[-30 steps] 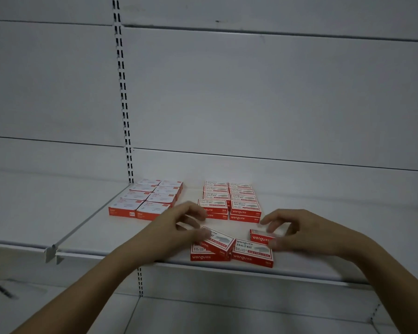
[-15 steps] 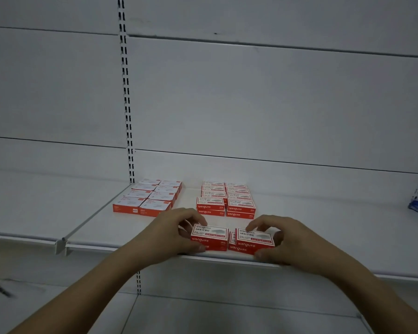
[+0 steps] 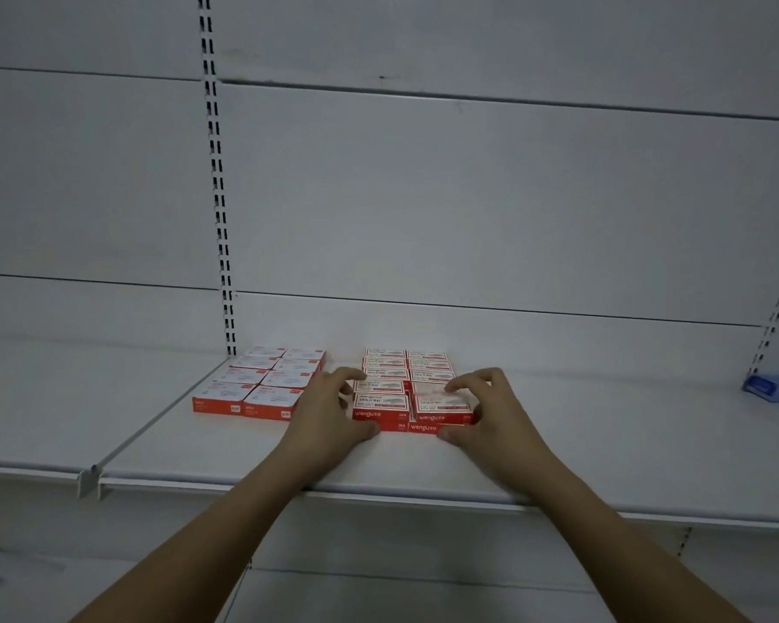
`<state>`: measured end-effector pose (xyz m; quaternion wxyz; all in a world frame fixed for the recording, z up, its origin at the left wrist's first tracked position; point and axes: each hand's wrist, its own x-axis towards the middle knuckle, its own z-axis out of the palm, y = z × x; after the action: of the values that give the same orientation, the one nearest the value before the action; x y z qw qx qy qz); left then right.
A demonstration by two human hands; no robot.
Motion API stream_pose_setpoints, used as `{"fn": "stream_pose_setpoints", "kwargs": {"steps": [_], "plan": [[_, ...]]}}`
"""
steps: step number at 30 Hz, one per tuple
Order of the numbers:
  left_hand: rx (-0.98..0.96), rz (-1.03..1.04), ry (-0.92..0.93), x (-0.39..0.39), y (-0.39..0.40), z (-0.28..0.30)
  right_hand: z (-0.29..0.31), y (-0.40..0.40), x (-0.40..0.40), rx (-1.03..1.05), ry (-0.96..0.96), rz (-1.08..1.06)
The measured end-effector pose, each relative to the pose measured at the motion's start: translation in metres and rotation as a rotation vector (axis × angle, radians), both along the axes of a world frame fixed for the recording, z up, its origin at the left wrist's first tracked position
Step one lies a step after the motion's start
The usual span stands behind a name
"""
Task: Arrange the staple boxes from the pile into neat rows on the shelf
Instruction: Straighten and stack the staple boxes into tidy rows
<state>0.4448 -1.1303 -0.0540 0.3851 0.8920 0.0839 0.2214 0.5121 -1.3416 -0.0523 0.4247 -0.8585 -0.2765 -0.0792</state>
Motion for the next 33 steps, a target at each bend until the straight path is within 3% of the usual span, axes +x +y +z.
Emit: {"fn": "stream_pose_setpoints", "kwargs": {"steps": [5,10,17,22,26,33], "plan": [[-0.377,-0.056,0.103,0.003,0.002,0.005,0.002,0.009,0.001,0.06,0.072,-0.083],[-0.629,-0.174,0.143,0.013,-0.014,0.009,0.015,0.036,-0.003,0.279,0.41,-0.085],[-0.766,-0.156,0.06,0.03,-0.01,0.01,0.016,0.036,0.014,0.342,0.477,-0.139],[-0.78,-0.161,0.118,0.048,-0.014,0.01,0.016,0.042,0.022,0.349,0.592,-0.052],[-0.877,-0.093,0.134,0.065,-0.002,0.017,0.027,0.038,0.038,0.377,0.558,-0.154],[-0.854,-0.085,0.262,0.084,0.003,0.02,0.026,0.048,0.054,0.476,0.834,-0.032]]}}
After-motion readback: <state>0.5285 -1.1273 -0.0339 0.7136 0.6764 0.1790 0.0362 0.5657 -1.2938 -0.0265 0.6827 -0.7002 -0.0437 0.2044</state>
